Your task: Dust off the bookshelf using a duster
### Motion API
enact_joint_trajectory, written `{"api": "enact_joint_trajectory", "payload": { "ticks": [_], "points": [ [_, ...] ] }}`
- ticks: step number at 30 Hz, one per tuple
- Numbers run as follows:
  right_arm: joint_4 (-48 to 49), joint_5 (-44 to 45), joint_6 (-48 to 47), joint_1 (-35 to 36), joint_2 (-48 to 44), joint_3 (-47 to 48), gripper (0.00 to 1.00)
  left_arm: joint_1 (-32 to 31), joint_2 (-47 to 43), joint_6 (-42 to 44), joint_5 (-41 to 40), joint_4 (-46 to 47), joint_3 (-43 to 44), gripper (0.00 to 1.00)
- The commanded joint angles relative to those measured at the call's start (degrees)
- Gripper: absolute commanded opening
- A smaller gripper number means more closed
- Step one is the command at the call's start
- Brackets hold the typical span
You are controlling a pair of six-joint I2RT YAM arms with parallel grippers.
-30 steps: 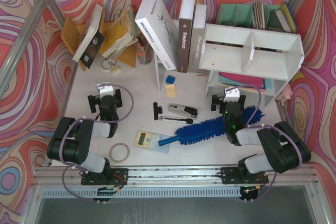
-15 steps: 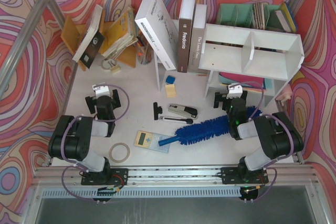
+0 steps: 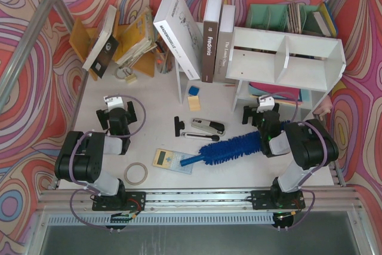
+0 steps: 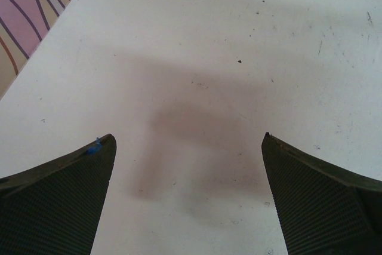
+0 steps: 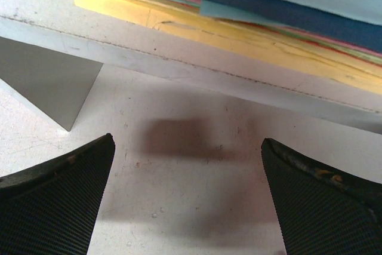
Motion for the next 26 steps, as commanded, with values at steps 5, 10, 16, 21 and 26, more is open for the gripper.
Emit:
{"api": "enact_joint_trajectory", "payload": {
  "ticks": [5,10,16,21,26],
  "points": [
    [2.4,1.4,1.3,-0.5,0.3,1.7,0.99,0.4,-0.1,-0.9,0.6,0.4,0.5,0.98],
    [2.3,1.4,1.3,-0.5,0.3,1.6,0.99,0.4,-0.1,-0.8,0.6,0.4,0.5,0.98],
    [2.3,1.4,1.3,-0.5,0.3,1.7,0.99,0.4,-0.1,-0.8,0.7,0.4,0.5,0.98],
    [2.0,1.4,1.4,-0.5,0.3,1.9,0.99,0.4,0.0,-0.8,0.7,0.4,0.5,0.98],
    [2.0,1.2,1.5,-0.5,0.3,1.8,0.99,0.4,-0.1,-0.8,0.7,0.4,0.5,0.98]
  ]
}}
